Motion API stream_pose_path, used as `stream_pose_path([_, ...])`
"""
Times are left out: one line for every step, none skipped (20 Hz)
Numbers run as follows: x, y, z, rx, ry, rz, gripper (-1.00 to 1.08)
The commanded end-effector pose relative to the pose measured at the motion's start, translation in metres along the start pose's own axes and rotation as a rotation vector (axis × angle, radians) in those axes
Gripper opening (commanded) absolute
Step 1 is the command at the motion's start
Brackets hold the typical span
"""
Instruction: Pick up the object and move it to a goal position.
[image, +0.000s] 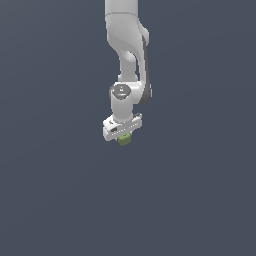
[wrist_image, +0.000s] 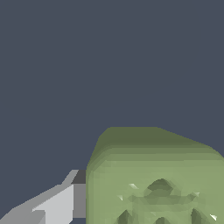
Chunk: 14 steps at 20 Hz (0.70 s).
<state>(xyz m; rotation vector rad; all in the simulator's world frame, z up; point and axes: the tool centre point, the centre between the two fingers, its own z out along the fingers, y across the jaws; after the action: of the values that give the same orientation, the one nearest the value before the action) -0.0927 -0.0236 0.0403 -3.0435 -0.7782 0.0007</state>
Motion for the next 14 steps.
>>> stream_pose_path([0.0002,0.0000,0.0009,0.000,0.000,0.000,-1.00])
stream_pose_path([0.0002,0.0000,0.0009,0.000,0.000,0.000,-1.00])
stream_pose_path([0.0002,0.0000,0.0009,0.000,0.000,0.000,-1.00])
stream_pose_path([0.0002,0.0000,0.0009,0.000,0.000,0.000,-1.00])
stream_pose_path([0.0002,0.0000,0.0009,0.000,0.000,0.000,-1.00])
stream_pose_path([0.0002,0.0000,0.0009,0.000,0.000,0.000,-1.00])
stream_pose_path([0.0002,0.0000,0.0009,0.000,0.000,0.000,-1.00])
stream_pose_path([0.0002,0.0000,0.0009,0.000,0.000,0.000,-1.00])
stream_pose_path([0.0002,0.0000,0.0009,0.000,0.000,0.000,-1.00])
stream_pose_path([0.0002,0.0006,0.0000,-0.001,0.001,0.000,-1.00])
stream_pose_path([0.0002,0.0005,-0.0002,-0.001,0.001,0.000,-1.00])
stream_pose_path([0.0004,0.0004,-0.0010,-0.001,0.001,0.000,-1.00])
stream_pose_path([0.0007,0.0003,-0.0024,-0.001,0.001,0.000,-1.00])
stream_pose_path([0.0011,0.0001,-0.0042,-0.001,0.001,0.000,-1.00])
